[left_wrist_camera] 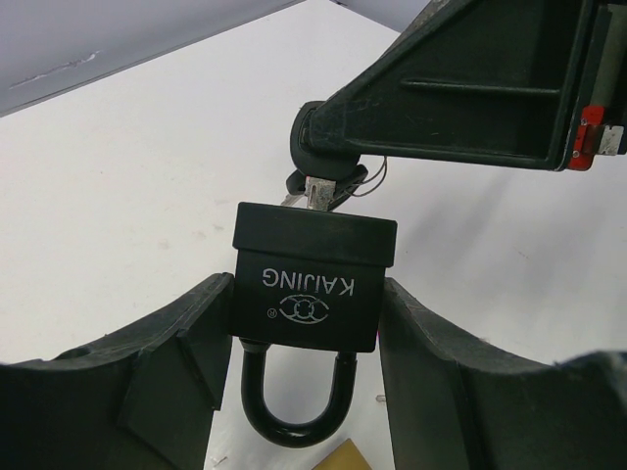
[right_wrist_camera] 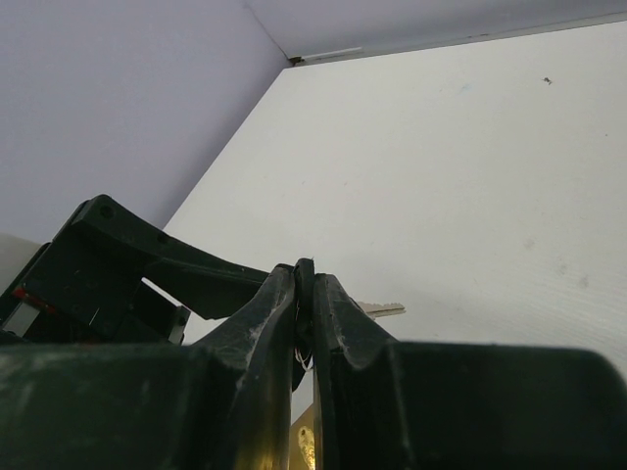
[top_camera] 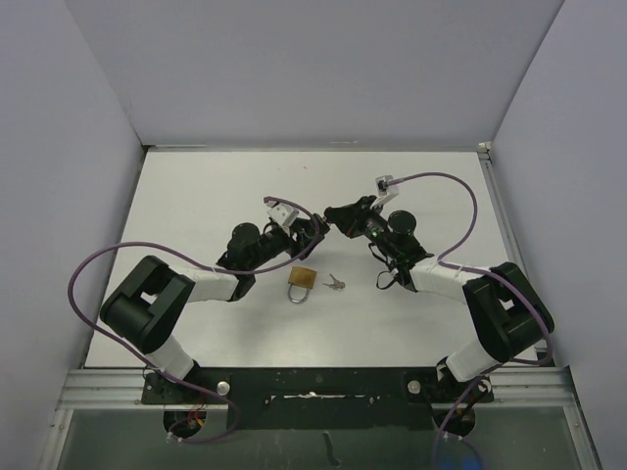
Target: Unlock with the key
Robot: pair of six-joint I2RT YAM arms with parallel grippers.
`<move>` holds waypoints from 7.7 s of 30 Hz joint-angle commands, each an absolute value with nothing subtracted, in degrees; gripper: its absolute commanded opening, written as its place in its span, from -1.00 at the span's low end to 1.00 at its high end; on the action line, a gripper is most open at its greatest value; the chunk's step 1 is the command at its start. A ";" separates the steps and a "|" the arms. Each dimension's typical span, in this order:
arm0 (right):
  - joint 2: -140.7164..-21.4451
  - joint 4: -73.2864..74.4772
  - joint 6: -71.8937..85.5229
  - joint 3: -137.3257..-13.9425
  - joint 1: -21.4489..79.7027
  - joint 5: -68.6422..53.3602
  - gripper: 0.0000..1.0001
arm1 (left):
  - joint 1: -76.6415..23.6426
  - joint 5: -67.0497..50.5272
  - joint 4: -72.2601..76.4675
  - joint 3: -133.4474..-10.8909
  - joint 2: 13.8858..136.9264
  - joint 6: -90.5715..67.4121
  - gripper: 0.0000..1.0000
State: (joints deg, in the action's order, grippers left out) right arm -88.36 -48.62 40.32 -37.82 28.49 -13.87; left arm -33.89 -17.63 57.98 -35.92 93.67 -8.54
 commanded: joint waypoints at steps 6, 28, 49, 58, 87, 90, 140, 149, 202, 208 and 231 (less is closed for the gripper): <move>-92.07 -33.71 41.17 -34.41 30.86 -31.69 -1.00 | -30.78 -8.82 86.95 -46.90 90.27 -7.36 -1.00; -93.92 -37.78 46.75 -34.61 31.04 -32.98 -1.00 | -37.98 -5.27 87.01 -50.32 92.17 6.86 -1.00; -94.05 -34.55 46.75 -36.25 30.90 -33.84 -1.00 | -38.06 -0.41 87.01 -45.18 90.84 -1.19 -1.00; -94.26 -31.82 46.62 -37.65 30.95 -34.37 -1.00 | -38.03 1.55 87.01 -42.21 90.93 -2.68 -1.00; -96.44 -19.18 48.78 -44.69 31.05 -34.33 -1.00 | -41.37 13.32 86.81 -43.22 97.31 3.29 -1.00; -96.42 -16.73 49.91 -45.78 31.10 -32.99 -1.00 | -42.45 15.36 86.84 -44.28 98.42 5.42 -1.00; -99.33 -3.16 56.60 -52.96 32.58 -27.42 -0.97 | -47.40 26.92 86.58 -49.53 102.65 14.74 -1.00; -94.23 -8.93 54.55 -49.22 29.48 -27.52 -0.13 | -45.95 26.46 83.00 -47.02 99.07 10.80 -1.00; -84.26 -38.17 44.11 -36.39 28.86 -19.68 0.95 | -42.01 24.66 11.73 -60.14 87.43 -43.58 -1.00; -85.36 -37.60 43.70 -38.55 30.57 -20.79 0.96 | -42.14 23.69 12.36 -60.46 88.38 -44.02 -1.00; -92.53 -38.96 45.22 -39.83 29.80 -20.35 0.96 | -43.24 21.47 14.92 -57.92 82.08 -43.99 -1.00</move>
State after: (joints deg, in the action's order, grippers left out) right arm -92.68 -35.07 44.45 -38.92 30.79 -20.60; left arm -43.20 21.69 6.22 -56.29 88.49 -42.89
